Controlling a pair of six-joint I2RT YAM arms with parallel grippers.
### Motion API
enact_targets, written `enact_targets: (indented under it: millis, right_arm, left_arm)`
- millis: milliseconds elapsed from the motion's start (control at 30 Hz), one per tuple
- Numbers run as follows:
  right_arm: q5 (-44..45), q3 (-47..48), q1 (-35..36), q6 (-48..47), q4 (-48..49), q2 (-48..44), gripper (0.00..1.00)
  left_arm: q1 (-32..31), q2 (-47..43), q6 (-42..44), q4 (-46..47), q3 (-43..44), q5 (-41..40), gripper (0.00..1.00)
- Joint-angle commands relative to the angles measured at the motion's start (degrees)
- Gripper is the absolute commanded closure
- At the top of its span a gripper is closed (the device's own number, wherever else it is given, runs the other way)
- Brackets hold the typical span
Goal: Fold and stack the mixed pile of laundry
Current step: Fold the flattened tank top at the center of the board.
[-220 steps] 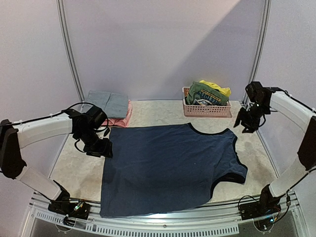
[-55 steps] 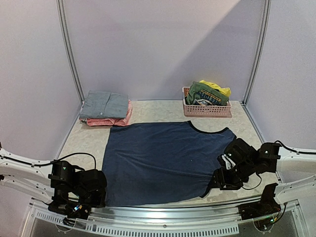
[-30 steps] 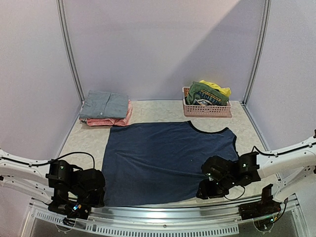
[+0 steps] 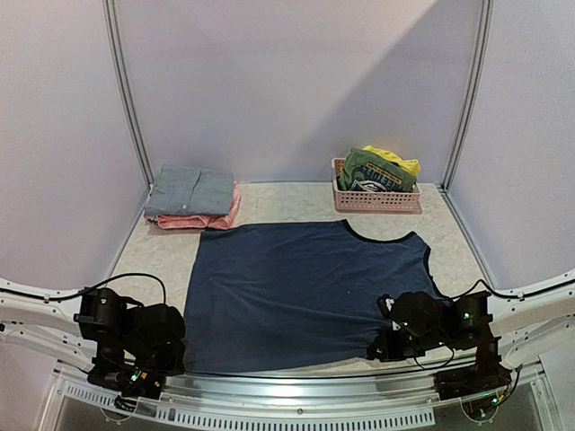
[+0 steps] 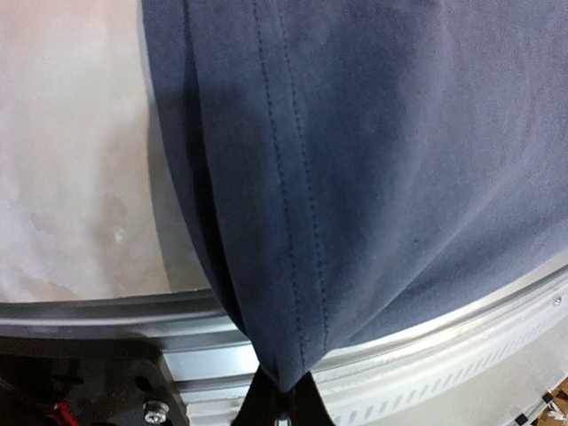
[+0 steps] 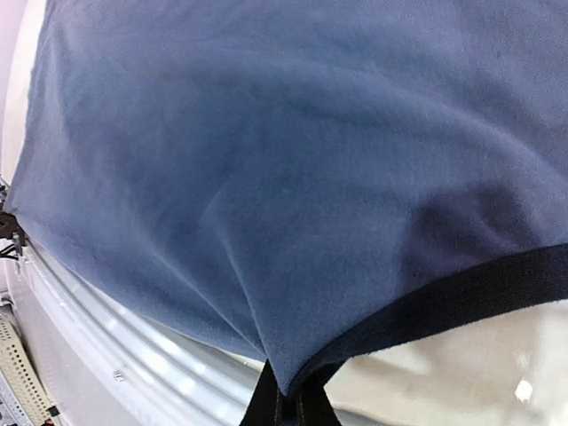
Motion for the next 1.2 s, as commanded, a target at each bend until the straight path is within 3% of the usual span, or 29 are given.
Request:
enact_targets:
  millis: [0,300,467,667,1167]
  right_arm:
    - [-0.87,6.91,0.24,-1.98,-13.19,-1.38,1.0]
    - [-10.17,17.58,0.25,-6.63,-24.12,7.86,1.0]
    - [-11.15,21.55,0.27,-7.14,-32.96,11.38,1.0]
    - [-11.32,25.27,-0.01,-8.96,-34.81,13.1,1.0]
    - [-7.75,41.03,-7.93,-18.0,-47.57,20.7,1.0]
  left_arm:
    - [-1.0,-2.07,-1.56,-7.71,3.62,-0.64,1.0]
    - [-1.0,-3.56,-4.53,-10.93,5.39,1.39,1.0]
    - [-0.94,-2.38,-5.24,-14.93,7.66,0.88,1.0]
    - [0.2,-0.75,-4.0,-14.09,9.15,0.5,1.0]
    - [13.69,6.96,10.36,-16.27,17.43,1.95,1.0]
